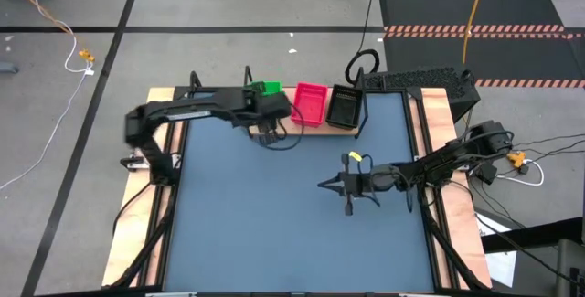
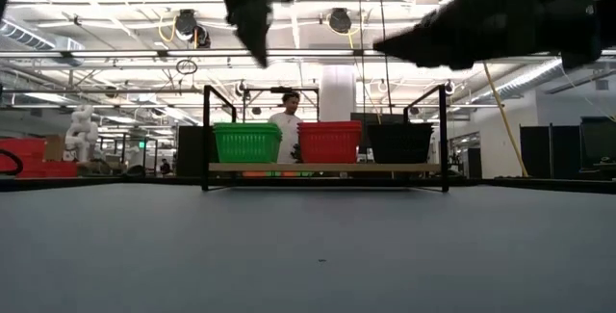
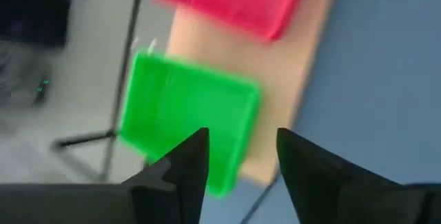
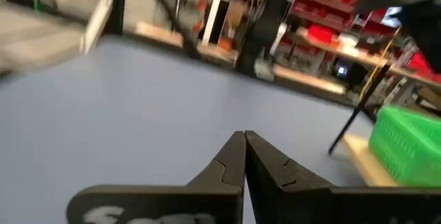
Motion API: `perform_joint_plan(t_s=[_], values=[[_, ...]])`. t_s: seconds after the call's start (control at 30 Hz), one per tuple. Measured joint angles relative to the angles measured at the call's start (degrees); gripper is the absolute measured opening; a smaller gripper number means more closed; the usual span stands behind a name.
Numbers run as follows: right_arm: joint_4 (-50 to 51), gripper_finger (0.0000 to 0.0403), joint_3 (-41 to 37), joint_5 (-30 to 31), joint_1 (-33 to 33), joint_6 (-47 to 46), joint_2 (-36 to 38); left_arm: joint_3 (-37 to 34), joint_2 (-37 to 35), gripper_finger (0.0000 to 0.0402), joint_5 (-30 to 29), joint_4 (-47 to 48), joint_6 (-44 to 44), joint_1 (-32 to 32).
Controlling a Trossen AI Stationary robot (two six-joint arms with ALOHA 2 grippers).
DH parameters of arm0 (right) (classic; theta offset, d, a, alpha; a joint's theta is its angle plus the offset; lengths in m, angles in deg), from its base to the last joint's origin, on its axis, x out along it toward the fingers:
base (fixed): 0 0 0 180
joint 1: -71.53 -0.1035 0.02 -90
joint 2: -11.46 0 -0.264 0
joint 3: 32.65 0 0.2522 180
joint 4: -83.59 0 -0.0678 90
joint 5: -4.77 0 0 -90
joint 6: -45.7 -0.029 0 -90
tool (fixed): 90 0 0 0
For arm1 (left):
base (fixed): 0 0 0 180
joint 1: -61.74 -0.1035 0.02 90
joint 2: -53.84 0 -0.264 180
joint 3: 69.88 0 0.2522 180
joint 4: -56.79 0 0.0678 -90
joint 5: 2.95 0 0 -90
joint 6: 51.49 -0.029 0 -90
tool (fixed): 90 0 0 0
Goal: Stack baskets on shelf by color
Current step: Return to Home Position
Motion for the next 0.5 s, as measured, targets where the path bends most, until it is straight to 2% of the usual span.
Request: perform_joint_plan(t_s=[0.1, 0.2, 0.27, 0.4, 0.5], values=[[-0.7, 0.0, 0.0, -0.5, -0.8, -1.7, 2.9, -6.3, -7.4, 0.0149, 6.2, -11.4, -1.5, 1.4], [1.0, 0.0, -0.2, -4.8, -1.5, -3.2, 7.6, -14.0, -15.2, 0.0127, 10.7, -21.3, -1.6, 2.9], [2.2, 0.0, -0.3, -7.7, -1.8, -3.8, 11.5, -20.3, -20.9, 0.0115, 11.7, -28.4, -0.8, 4.1], [8.3, 0.0, -0.2, -7.6, -2.2, -2.8, 22.3, -34.8, -32.1, 0.01, 13.8, -45.7, 0.2, 7.5], [17.2, 0.0, -0.2, -7.5, -1.9, -2.3, 31.7, -46.2, -39.1, 0.0097, 14.4, -59.1, 1.0, 10.3]])
